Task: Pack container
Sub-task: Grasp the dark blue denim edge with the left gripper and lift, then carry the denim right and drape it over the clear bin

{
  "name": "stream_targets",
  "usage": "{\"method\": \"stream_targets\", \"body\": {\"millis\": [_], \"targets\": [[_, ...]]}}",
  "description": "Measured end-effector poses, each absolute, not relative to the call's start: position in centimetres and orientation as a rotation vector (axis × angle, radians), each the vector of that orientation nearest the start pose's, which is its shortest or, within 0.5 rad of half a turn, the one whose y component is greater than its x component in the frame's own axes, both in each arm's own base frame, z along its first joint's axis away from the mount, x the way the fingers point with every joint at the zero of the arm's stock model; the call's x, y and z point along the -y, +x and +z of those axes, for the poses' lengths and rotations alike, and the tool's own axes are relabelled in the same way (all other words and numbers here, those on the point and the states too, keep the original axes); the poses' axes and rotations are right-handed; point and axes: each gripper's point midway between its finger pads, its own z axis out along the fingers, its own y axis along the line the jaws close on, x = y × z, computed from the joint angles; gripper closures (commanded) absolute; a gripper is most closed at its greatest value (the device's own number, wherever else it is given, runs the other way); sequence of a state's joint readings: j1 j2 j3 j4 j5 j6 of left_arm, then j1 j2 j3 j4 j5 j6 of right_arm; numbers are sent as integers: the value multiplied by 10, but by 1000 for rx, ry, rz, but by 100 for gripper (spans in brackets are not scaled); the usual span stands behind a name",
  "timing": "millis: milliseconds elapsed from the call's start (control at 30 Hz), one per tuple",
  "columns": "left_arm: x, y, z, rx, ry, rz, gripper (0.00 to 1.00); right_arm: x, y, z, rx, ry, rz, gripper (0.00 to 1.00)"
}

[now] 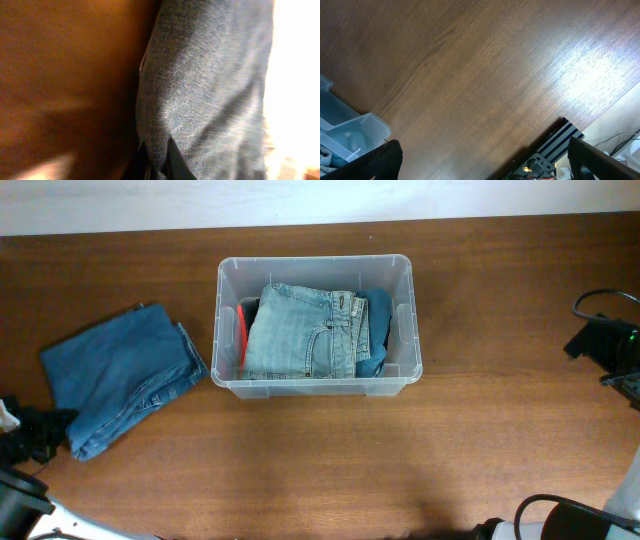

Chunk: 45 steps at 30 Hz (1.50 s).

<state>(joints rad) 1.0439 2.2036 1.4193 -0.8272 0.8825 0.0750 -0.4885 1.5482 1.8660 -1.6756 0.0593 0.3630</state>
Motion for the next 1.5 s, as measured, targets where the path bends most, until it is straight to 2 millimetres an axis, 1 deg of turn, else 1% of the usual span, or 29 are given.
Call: {"method": "stream_targets", "body": {"millis": [100,167,300,333,367,433,467,533,567,667,733,833,900,933,967,1033,1100,1133,1167,1233,1267,1300,1333,1367,1433,1500], "targets": [[-266,325,39,-2111,-1120,-1129,99,140,242,271,-2666,1219,-106,2],[-268,332,50,-2081,-1080,-1144,99,140,242,271,-2666,1218,-106,2],[-272,340,77,-2056,-1014,-1122,99,140,242,271,-2665,1219,-106,2],[-275,343,91,-2049,-987,-1094,99,140,242,271,-2666,1219,-106,1],[-276,344,95,-2047,-980,-1087,99,140,242,271,-2666,1219,-106,2],[-282,347,128,-2031,-929,-1022,99,140,242,271,-2665,1220,-106,2],[-285,349,149,-2019,-890,-978,99,140,242,271,-2666,1219,-106,2],[-286,350,189,-1994,-829,-905,99,140,242,271,-2666,1219,-106,2],[-285,349,205,-1983,-807,-878,100,140,242,271,-2666,1219,-106,1],[-277,345,248,-1945,-743,-814,99,140,242,271,-2666,1219,-106,2],[-267,342,278,-1909,-675,-793,99,140,242,271,-2666,1219,-106,1],[-248,341,310,-1877,-600,-792,99,140,242,271,-2665,1219,-106,2],[-222,344,340,-1854,-516,-796,99,140,242,271,-2665,1219,-106,2],[-214,345,349,-1846,-489,-797,100,140,242,271,-2665,1219,-106,2],[-194,348,368,-1828,-422,-808,99,140,242,271,-2665,1220,-105,2],[-173,353,392,-1798,-339,-815,99,140,242,271,-2665,1220,-106,2],[-147,358,421,-1753,-225,-822,99,140,242,271,-2665,1219,-106,2],[-130,358,436,-1733,-177,-840,99,140,243,271,-2665,1219,-106,2],[-110,357,455,-1703,-105,-853,100,140,242,271,-2665,1219,-106,2],[-72,349,481,-1671,-17,-902,100,140,242,271,-2665,1219,-106,2],[-47,345,492,-1661,28,-934,99,140,242,271,-2666,1219,-106,2],[-34,345,495,-1661,47,-954,99,140,242,271,-2665,1220,-106,2],[-12,344,498,-1662,83,-994,100,140,242,271,-2666,1219,-106,2],[5,345,500,-1667,110,-1029,99,140,242,271,-2666,1219,-106,2],[33,348,499,-1678,141,-1085,99,140,242,271,-2666,1219,-106,1],[66,352,497,-1690,170,-1134,99,140,242,271,-2665,1220,-106,2]]}}
